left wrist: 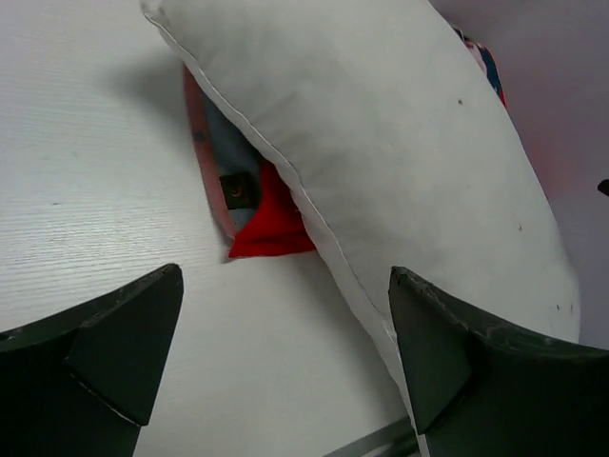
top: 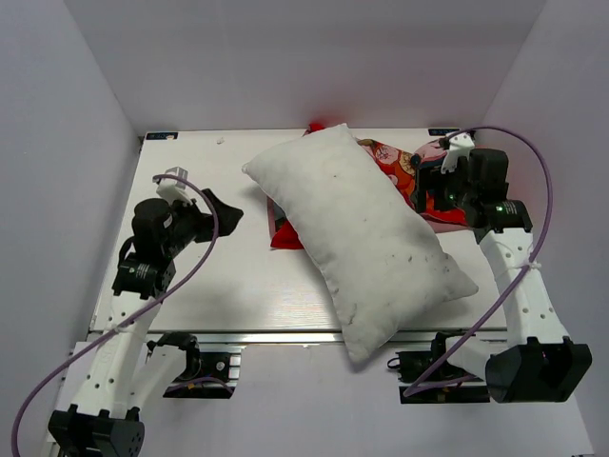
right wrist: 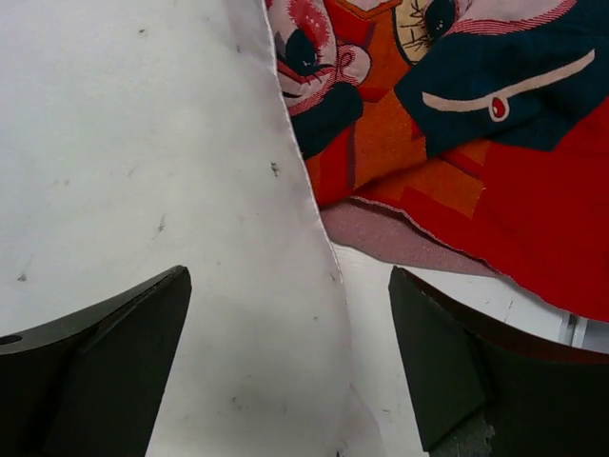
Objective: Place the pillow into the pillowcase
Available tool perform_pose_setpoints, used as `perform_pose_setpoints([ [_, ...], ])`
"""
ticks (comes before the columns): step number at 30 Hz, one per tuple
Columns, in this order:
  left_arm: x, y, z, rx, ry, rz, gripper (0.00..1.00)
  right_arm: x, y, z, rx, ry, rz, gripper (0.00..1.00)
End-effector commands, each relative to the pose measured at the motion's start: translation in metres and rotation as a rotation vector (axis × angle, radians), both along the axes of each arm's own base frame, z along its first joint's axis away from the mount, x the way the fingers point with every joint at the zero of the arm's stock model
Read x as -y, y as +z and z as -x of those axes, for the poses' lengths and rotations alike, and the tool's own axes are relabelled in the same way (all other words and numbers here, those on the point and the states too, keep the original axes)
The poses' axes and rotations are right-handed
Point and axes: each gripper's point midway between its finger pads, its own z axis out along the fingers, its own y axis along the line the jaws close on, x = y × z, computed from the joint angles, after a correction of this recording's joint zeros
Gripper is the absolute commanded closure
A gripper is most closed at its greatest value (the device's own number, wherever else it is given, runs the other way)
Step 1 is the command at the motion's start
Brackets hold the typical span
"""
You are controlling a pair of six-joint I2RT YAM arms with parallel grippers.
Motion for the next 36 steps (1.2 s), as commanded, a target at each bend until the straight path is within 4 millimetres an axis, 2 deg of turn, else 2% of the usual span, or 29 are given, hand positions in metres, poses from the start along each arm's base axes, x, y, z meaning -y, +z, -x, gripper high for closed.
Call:
perform_pose_setpoints([
  [1,0.03,0.023,0.008,0.083,-0.194,0.037,0.02,-0.006,0.018,0.014,0.026,0.038,-0.017,0.11],
  [2,0.03,0.026,0.007,0.091,-0.195,0.029,0.03,-0.009,0.02,0.016,0.048,0.103,0.017,0.11],
  [3,0.03,0.024,0.006,0.081,-0.194,0.027,0.04,-0.026,0.025,0.023,0.071,0.232,-0.003,0.11],
  [5,0.031,0.023,0.006,0.076,-0.197,0.027,0.13,-0.043,0.024,0.041,0.127,0.496,0.092,0.11],
  [6,0.032,0.023,0.004,0.078,-0.199,0.03,0.17,-0.062,0.03,0.055,0.16,0.637,0.064,0.11],
  [7,0.033,0.023,0.004,0.077,-0.204,0.036,0.24,-0.066,0.03,0.061,0.177,0.691,0.077,0.11],
  [8,0.036,0.023,0.005,0.073,-0.215,0.048,0.44,-0.07,0.031,0.063,0.185,0.708,0.079,0.11],
  [10,0.04,0.021,0.001,0.066,-0.221,0.06,0.71,-0.079,0.032,0.067,0.2,0.752,0.064,0.1],
  [11,0.043,0.018,-0.001,0.056,-0.223,0.061,0.79,-0.082,0.036,0.063,0.231,0.755,0.064,0.11],
  [12,0.053,0.019,-0.001,0.054,-0.25,0.059,0.8,-0.083,0.037,0.06,0.197,0.682,-0.001,0.11],
  [14,0.069,0.004,-0.009,-0.013,-0.279,0.027,0.73,-0.087,0.033,0.057,0.178,0.646,-0.06,0.21],
  [15,0.081,0.004,-0.01,-0.037,-0.277,-0.004,0.44,-0.087,0.037,0.05,0.158,0.566,-0.121,0.33],
  [16,0.088,-0.015,-0.021,-0.111,-0.265,-0.042,0.31,-0.085,0.035,0.043,0.13,0.499,-0.155,0.65],
  [17,0.092,-0.024,-0.026,-0.152,-0.249,-0.069,0.23,-0.083,0.028,0.039,0.098,0.442,-0.185,0.67],
  [18,0.088,-0.038,-0.03,-0.212,-0.198,-0.111,0.12,-0.081,0.026,0.037,0.085,0.408,-0.197,0.65],
  [19,0.088,-0.036,-0.039,-0.229,-0.166,-0.115,0.08,-0.081,0.026,0.037,0.081,0.391,-0.214,0.45],
  [20,0.088,-0.053,-0.049,-0.29,-0.126,-0.123,0.05,-0.079,0.024,0.036,0.078,0.366,-0.221,0.32],
  [21,0.087,-0.054,-0.058,-0.291,-0.095,-0.123,0.03,-0.076,0.018,0.035,0.07,0.34,-0.22,0.24],
  [22,0.087,-0.051,-0.068,-0.279,-0.063,-0.118,0.02,-0.076,0.018,0.036,0.071,0.338,-0.222,0.2],
  [23,0.091,-0.059,-0.078,-0.306,-0.043,-0.09,0.02,-0.076,0.018,0.038,0.073,0.341,-0.223,0.18],
  [25,0.106,-0.057,-0.097,-0.307,-0.058,-0.01,0.02,-0.075,0.014,0.041,0.069,0.333,-0.227,0.17],
  [26,0.116,-0.065,-0.112,-0.343,-0.042,0.028,0.02,-0.076,0.013,0.041,0.066,0.33,-0.233,0.17],
  [29,0.127,-0.08,-0.134,-0.425,0.026,0.101,0.02,-0.074,0.013,0.041,0.077,0.311,-0.233,0.16],
  [30,0.13,-0.097,-0.142,-0.456,0.044,0.112,0.02,-0.072,0.016,0.042,0.087,0.31,-0.228,0.16],
  [32,0.144,-0.098,-0.153,-0.428,0.033,0.218,0.02,-0.072,0.016,0.043,0.097,0.311,-0.221,0.15],
  [36,0.156,-0.114,-0.165,-0.441,0.052,0.321,0.02,-0.071,0.015,0.048,0.103,0.309,-0.223,0.15],
])
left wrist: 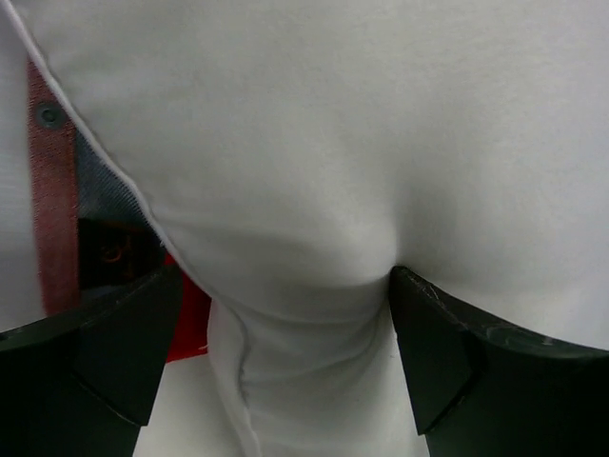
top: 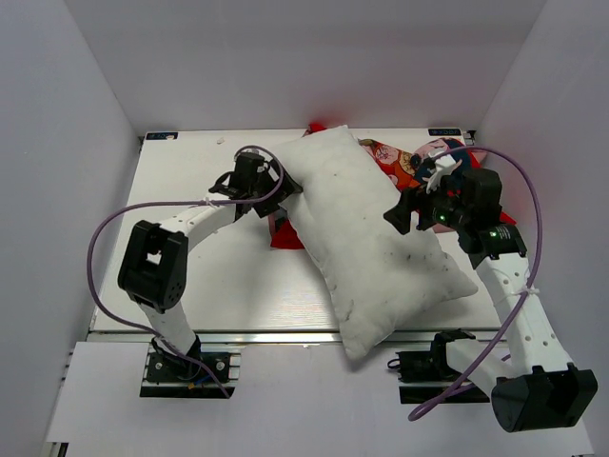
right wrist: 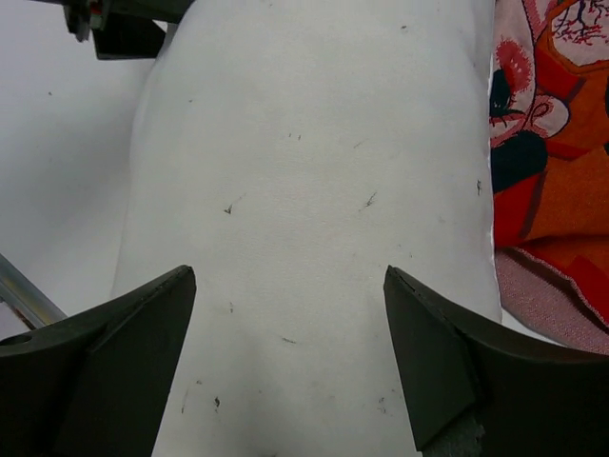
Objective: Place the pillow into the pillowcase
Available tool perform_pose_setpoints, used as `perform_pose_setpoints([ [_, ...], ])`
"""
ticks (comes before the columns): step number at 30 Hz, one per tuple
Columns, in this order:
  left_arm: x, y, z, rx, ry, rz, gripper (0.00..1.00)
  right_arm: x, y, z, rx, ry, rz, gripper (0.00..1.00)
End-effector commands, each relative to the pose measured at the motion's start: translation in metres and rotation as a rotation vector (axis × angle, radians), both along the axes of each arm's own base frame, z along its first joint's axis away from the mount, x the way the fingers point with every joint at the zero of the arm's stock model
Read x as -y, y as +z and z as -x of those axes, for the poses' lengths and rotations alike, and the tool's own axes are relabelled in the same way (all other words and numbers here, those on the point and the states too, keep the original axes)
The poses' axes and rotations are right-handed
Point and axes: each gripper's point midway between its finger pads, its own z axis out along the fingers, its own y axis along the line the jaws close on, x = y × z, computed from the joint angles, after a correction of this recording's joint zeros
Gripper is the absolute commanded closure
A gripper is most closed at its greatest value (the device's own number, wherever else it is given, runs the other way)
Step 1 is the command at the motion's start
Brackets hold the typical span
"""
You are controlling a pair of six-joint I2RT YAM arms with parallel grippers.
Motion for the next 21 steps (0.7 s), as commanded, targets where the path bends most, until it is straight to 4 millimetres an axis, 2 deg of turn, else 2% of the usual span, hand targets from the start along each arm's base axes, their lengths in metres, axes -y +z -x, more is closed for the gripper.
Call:
perform_pose_setpoints([
  [1,0.015,0.006,-0.022,0.02,0.075,0.145,0.02,0.0,0.006,0.0,0.045,-0.014,-0.015,0.15],
  [3,0.017,-0.008,-0.024,0.002,0.088,0.16,0.08,0.001,0.001,0.001,0.037,-0.018,-0.013,0.15],
  [4,0.019,-0.017,-0.027,-0.007,0.103,0.179,0.15,0.002,-0.001,0.002,0.032,-0.021,-0.011,0.15],
  [5,0.021,-0.016,-0.031,0.012,0.108,0.2,0.25,0.002,-0.005,0.003,0.022,-0.02,-0.007,0.15],
  [6,0.018,-0.022,-0.03,0.007,0.118,0.206,0.52,0.002,-0.007,0.003,0.018,-0.019,-0.001,0.15],
  [7,0.017,-0.024,-0.032,0.001,0.138,0.225,0.66,0.003,-0.009,0.003,0.016,-0.019,0.003,0.15],
  [8,0.014,-0.017,-0.037,0.025,0.148,0.251,0.81,0.004,-0.011,0.003,0.014,-0.02,0.007,0.15],
  [9,0.013,-0.013,-0.036,0.029,0.142,0.276,1.0,0.004,-0.012,0.004,0.01,-0.019,0.01,0.15],
  [10,0.011,-0.004,-0.038,0.038,0.148,0.311,1.0,0.004,-0.012,0.004,0.009,-0.017,0.014,0.15],
  [11,0.007,0.03,-0.045,0.126,0.139,0.367,1.0,0.004,-0.011,0.004,0.01,-0.019,0.013,0.15],
  [12,0.007,0.051,-0.045,0.169,0.12,0.402,1.0,0.005,-0.013,0.004,0.008,-0.021,0.016,0.15],
  [13,0.007,0.082,-0.048,0.23,0.101,0.435,1.0,0.005,-0.012,0.004,0.011,-0.022,0.014,0.15],
  [14,-0.002,0.13,-0.048,0.338,0.084,0.48,1.0,0.005,-0.012,0.004,0.011,-0.023,0.014,0.15],
  [15,-0.005,0.159,-0.045,0.397,0.061,0.501,1.0,0.005,-0.013,0.004,0.008,-0.024,0.013,0.15],
  [16,-0.011,0.197,-0.045,0.479,0.053,0.522,1.0,0.005,-0.013,0.004,0.008,-0.025,0.011,0.15],
  [17,-0.031,0.245,-0.034,0.593,0.066,0.539,1.0,0.006,-0.013,0.003,0.009,-0.032,0.01,0.15],
  [18,-0.044,0.268,-0.029,0.647,0.093,0.531,1.0,0.007,-0.013,0.003,0.009,-0.035,0.008,0.15],
  [19,-0.066,0.289,-0.029,0.72,0.165,0.485,1.0,0.006,-0.012,0.002,0.014,-0.035,0.006,0.15],
  [20,-0.1,0.31,-0.016,0.762,0.248,0.44,1.0,0.007,-0.011,0.001,0.017,-0.043,0.004,0.15],
  [21,-0.123,0.315,-0.011,0.787,0.319,0.366,1.0,0.007,-0.009,0.001,0.021,-0.042,0.002,0.15],
])
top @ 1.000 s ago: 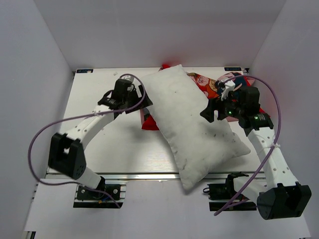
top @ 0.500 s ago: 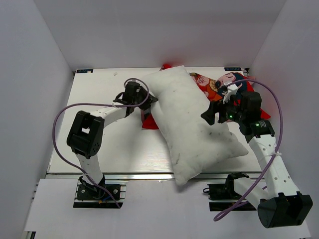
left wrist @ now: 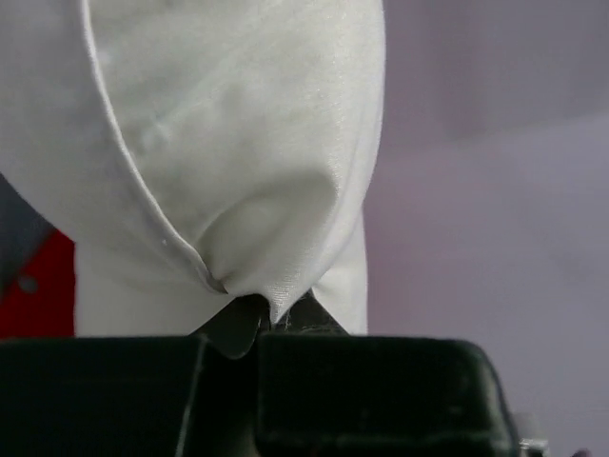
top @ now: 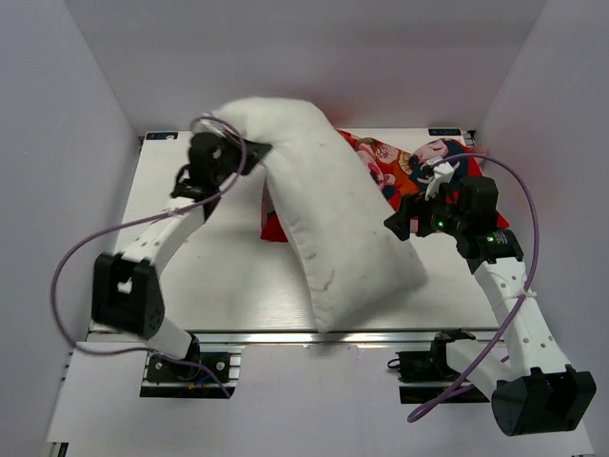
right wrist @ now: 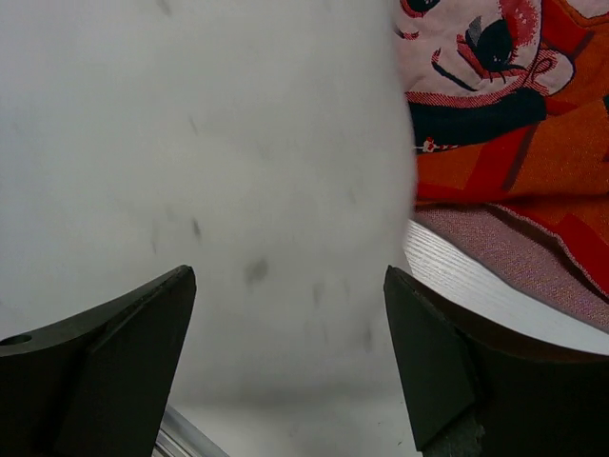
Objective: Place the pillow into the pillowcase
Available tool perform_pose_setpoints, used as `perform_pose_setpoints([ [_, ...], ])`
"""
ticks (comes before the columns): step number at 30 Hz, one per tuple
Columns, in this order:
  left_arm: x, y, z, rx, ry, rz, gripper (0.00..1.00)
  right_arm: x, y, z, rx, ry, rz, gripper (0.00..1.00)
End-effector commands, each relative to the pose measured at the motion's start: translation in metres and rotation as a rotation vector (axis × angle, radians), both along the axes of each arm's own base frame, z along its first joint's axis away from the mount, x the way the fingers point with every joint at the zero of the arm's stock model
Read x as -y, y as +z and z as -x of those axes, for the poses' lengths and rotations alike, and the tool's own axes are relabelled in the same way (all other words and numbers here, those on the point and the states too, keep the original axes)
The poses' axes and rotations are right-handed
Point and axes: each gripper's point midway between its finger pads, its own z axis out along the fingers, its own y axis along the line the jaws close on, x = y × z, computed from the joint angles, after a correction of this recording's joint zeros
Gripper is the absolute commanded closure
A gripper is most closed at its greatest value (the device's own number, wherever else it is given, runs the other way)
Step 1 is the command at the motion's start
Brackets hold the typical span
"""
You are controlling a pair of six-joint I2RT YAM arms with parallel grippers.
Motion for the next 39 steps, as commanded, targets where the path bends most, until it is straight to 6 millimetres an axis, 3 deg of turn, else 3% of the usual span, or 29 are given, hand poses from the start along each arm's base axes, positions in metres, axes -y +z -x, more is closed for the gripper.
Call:
perform_pose_setpoints([
  [1,-0.125,0.167,0.026,0.371,0.445,-0.059,1.0,0.002,0.012,-0.007,0.056,-0.019,-0.006,0.15],
  [2,-0.157,0.161,0.032,0.349,0.562,-0.117,1.0,0.002,0.011,-0.007,0.056,-0.016,-0.006,0.15],
  [3,-0.181,0.171,0.052,0.368,0.657,-0.179,1.0,0.001,0.011,-0.007,0.053,-0.014,-0.008,0.15],
  [5,-0.225,0.155,0.069,0.308,0.838,-0.275,1.0,0.0,0.008,-0.008,0.039,-0.009,-0.011,0.15],
  [6,-0.239,0.159,0.086,0.31,0.9,-0.298,1.0,0.0,0.006,-0.008,0.033,-0.008,-0.014,0.15],
  [8,-0.27,0.125,0.104,0.198,1.041,-0.368,1.0,-0.002,0.004,-0.008,0.022,0.001,-0.021,0.15],
  [10,-0.285,0.087,0.119,0.069,1.092,-0.427,1.0,-0.003,0.003,-0.01,0.017,0.001,-0.024,0.15],
  [11,-0.293,0.068,0.124,0.006,1.117,-0.447,0.82,-0.004,0.001,-0.012,0.01,0.005,-0.023,0.15],
  [13,-0.291,0.015,0.133,-0.16,1.079,-0.474,0.47,-0.004,0.0,-0.017,0.017,0.016,-0.012,0.14],
  [14,-0.296,0.001,0.137,-0.209,1.072,-0.463,0.2,-0.005,-0.004,-0.02,0.007,0.024,-0.005,0.13],
  [15,-0.293,-0.015,0.141,-0.251,1.048,-0.462,0.13,-0.005,-0.005,-0.022,0.011,0.033,0.002,0.13],
  [17,-0.284,-0.025,0.146,-0.261,0.986,-0.46,0.03,-0.008,-0.011,-0.025,0.004,0.074,0.023,0.11],
  [19,-0.271,-0.039,0.152,-0.293,0.903,-0.468,0.02,-0.011,-0.015,-0.027,0.003,0.104,0.027,0.11],
  [22,-0.265,-0.045,0.169,-0.342,0.853,-0.493,0.04,-0.018,-0.019,-0.033,-0.019,0.14,0.012,0.11],
  [24,-0.26,-0.036,0.181,-0.33,0.827,-0.483,0.08,-0.023,-0.019,-0.036,-0.023,0.154,0.002,0.11],
  [26,-0.249,-0.032,0.195,-0.336,0.771,-0.458,0.24,-0.032,-0.019,-0.036,-0.015,0.182,0.006,0.11],
  [29,-0.231,-0.008,0.219,-0.262,0.694,-0.41,0.41,-0.044,-0.021,-0.033,-0.011,0.22,0.016,0.11],
  [31,-0.221,0.01,0.231,-0.178,0.643,-0.387,0.4,-0.05,-0.024,-0.032,-0.017,0.238,0.019,0.11],
  [32,-0.206,0.018,0.232,-0.138,0.564,-0.367,0.32,-0.052,-0.026,-0.034,-0.023,0.24,0.016,0.11],
  [34,-0.195,0.035,0.24,-0.09,0.494,-0.377,0.18,-0.058,-0.027,-0.036,-0.032,0.251,0.016,0.11],
  [35,-0.193,0.029,0.241,-0.108,0.469,-0.392,0.18,-0.059,-0.027,-0.038,-0.035,0.252,0.013,0.11],
  [36,-0.19,0.043,0.243,-0.069,0.437,-0.424,0.11,-0.06,-0.027,-0.039,-0.038,0.25,0.011,0.11],
  [38,-0.179,0.051,0.24,-0.041,0.367,-0.429,0.08,-0.062,-0.027,-0.045,-0.039,0.244,0.015,0.11],
  [39,-0.164,0.053,0.238,-0.006,0.273,-0.422,0.06,-0.063,-0.027,-0.048,-0.041,0.237,0.014,0.11],
])
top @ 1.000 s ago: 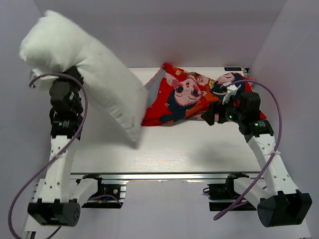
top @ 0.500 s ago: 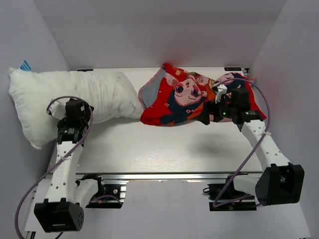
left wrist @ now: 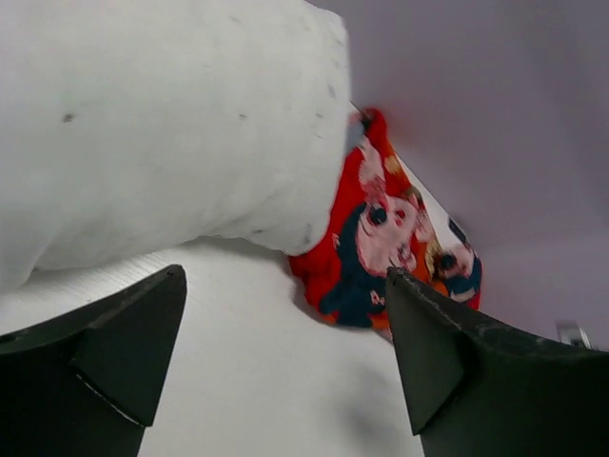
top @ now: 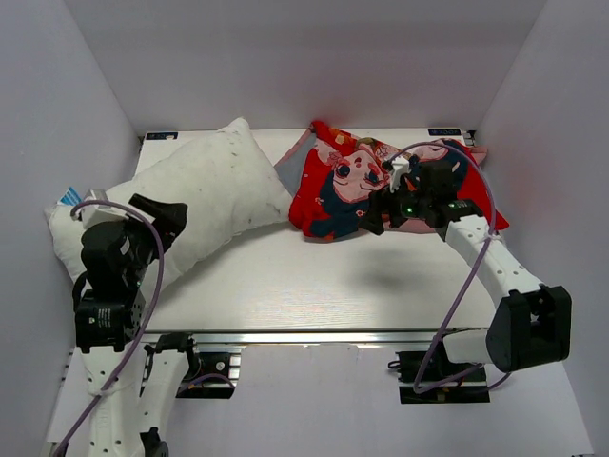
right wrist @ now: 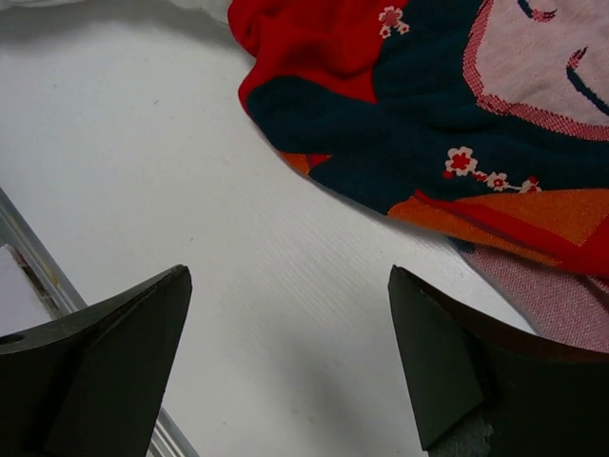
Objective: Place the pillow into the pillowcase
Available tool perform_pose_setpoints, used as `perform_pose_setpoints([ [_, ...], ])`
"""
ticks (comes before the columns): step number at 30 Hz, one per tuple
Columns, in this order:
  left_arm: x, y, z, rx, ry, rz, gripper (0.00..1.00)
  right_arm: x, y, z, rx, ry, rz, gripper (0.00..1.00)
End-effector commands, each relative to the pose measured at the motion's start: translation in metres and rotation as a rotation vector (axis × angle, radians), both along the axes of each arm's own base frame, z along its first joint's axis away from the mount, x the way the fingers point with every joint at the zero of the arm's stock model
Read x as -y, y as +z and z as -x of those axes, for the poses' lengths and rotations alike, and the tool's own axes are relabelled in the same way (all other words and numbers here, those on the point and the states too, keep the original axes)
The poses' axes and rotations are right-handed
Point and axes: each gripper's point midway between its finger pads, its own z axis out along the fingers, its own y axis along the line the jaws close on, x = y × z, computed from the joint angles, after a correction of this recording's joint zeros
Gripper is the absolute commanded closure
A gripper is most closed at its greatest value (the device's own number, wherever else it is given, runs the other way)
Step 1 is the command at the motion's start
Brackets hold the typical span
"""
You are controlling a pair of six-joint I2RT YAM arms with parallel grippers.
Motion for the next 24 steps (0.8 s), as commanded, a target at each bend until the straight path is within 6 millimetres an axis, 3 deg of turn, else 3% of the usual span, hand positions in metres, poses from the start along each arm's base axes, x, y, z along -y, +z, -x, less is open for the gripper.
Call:
perform_pose_setpoints([
  [1,0.042,0.005,-0.008,0.017,-0.283,-0.023,0.05,-0.008,0.026,-0.025,0.076,-0.034,-0.035,0.11],
  [4,0.066,-0.008,-0.03,0.055,-0.418,0.04,0.02,-0.014,0.026,-0.042,-0.004,-0.152,-0.104,0.15],
  [9,0.075,-0.039,-0.077,0.013,-0.471,0.039,0.02,-0.053,0.025,-0.052,-0.143,-0.244,-0.189,0.16],
  [10,0.09,-0.034,-0.082,0.022,-0.512,0.01,0.02,-0.068,0.015,-0.048,-0.178,-0.244,-0.171,0.15],
  [11,0.095,-0.037,-0.088,0.006,-0.524,-0.014,0.02,-0.078,0.011,-0.045,-0.217,-0.246,-0.176,0.14],
  [12,0.103,-0.053,-0.1,-0.054,-0.546,-0.054,0.02,-0.093,0.017,-0.043,-0.225,-0.221,-0.186,0.14],
  [13,0.122,-0.048,-0.104,-0.053,-0.567,-0.11,0.02,-0.102,0.003,-0.044,-0.271,-0.218,-0.176,0.14],
  [14,0.13,-0.054,-0.108,-0.074,-0.585,-0.169,0.02,-0.11,0.002,-0.045,-0.296,-0.216,-0.186,0.14],
  [15,0.14,-0.077,-0.115,-0.158,-0.602,-0.204,0.02,-0.12,0.0,-0.044,-0.305,-0.206,-0.189,0.14],
  [16,0.157,-0.084,-0.114,-0.18,-0.636,-0.243,0.02,-0.127,-0.007,-0.052,-0.318,-0.209,-0.182,0.14],
  [17,0.153,-0.088,-0.123,-0.196,-0.596,-0.303,0.02,-0.133,-0.01,-0.056,-0.321,-0.205,-0.18,0.14],
  [19,0.151,-0.12,-0.132,-0.299,-0.557,-0.349,0.02,-0.144,-0.018,-0.067,-0.315,-0.212,-0.163,0.16],
  [22,0.132,-0.147,-0.148,-0.376,-0.426,-0.404,0.02,-0.158,-0.032,-0.079,-0.312,-0.207,-0.147,0.2],
  [24,0.122,-0.149,-0.161,-0.383,-0.353,-0.442,0.02,-0.169,-0.038,-0.083,-0.3,-0.186,-0.136,0.23],
])
